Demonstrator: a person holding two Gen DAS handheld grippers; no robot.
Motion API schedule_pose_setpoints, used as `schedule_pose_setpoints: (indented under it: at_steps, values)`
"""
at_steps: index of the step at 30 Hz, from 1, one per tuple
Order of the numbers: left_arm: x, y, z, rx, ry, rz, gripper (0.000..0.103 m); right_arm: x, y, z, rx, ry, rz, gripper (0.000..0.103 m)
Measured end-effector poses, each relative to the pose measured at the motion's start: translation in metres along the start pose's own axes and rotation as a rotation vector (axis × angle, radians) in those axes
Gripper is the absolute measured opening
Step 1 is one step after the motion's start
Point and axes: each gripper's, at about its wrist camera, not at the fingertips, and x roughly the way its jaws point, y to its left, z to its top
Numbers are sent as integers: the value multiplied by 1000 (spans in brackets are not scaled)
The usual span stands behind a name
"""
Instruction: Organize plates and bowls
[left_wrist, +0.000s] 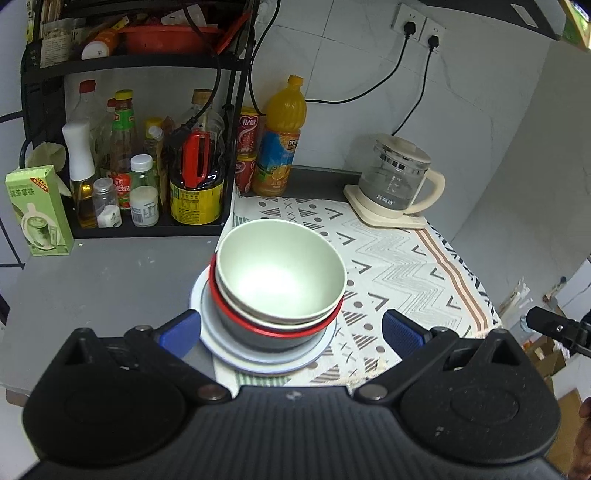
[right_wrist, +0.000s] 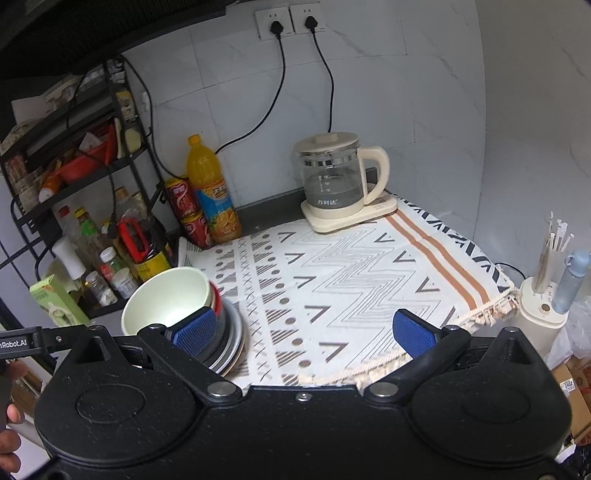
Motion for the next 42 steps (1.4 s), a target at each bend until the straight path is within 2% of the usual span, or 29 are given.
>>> schedule_pose_setpoints:
  at_steps: [9, 13, 20, 32, 42]
  values:
    - [-19, 18, -19, 76, -4, -18, 103, -23, 19, -23, 5, 0, -2, 103]
    - [-26, 21, -27, 73, 3, -31, 103, -32, 24, -37, 6, 14, -7, 103]
    - [-42, 20, -45, 125, -3, -16, 103, -50, 28, -54, 16, 27, 5, 103]
    - [-75, 36, -73, 138, -8, 19, 103, -72, 50, -73, -18, 24, 17, 103]
    - [-92, 49, -77, 115, -17, 28, 103, -81, 56, -80, -21, 20, 25, 103]
